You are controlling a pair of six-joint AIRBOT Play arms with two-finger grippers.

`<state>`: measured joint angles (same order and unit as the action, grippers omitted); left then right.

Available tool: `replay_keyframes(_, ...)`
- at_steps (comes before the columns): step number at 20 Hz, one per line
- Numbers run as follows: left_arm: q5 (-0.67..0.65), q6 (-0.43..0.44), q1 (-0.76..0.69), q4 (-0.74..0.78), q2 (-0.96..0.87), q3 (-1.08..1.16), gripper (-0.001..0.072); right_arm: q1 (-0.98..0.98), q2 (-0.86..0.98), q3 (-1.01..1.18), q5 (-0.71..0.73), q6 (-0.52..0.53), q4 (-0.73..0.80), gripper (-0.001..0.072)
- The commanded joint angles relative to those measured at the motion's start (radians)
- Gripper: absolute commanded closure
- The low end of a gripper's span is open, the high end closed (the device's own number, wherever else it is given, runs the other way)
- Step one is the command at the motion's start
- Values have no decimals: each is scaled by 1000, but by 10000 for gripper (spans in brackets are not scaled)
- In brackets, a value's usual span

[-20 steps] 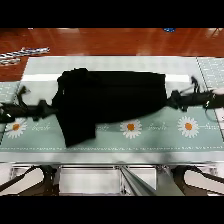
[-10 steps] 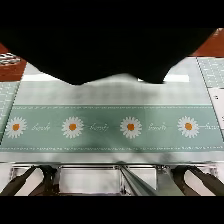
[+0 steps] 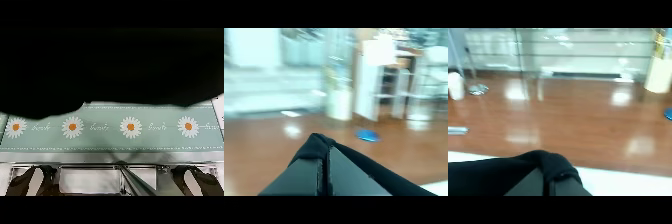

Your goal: Fold the shirts.

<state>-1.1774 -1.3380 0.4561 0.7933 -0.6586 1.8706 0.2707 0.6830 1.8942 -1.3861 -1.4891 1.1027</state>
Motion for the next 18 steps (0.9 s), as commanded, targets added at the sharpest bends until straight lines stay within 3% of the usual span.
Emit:
replay_keyframes(1,-39,-69,-78,281,127,13,683,0,-64,7,-138,-62,116,695)
replay_keyframes(6,-127,-172,-209,518,137,-130,683,0,-64,-156,-168,-90,126,694)
replay_keyframes(10,-96,-175,-209,431,59,-447,683,0,-29,-449,-60,-60,101,694)
replay_keyframes(14,143,-136,-210,244,-154,-689,683,-1,152,-642,122,6,34,695)
replay_keyframes(18,401,-26,-296,129,-500,-679,683,-31,455,-643,332,84,-51,695)
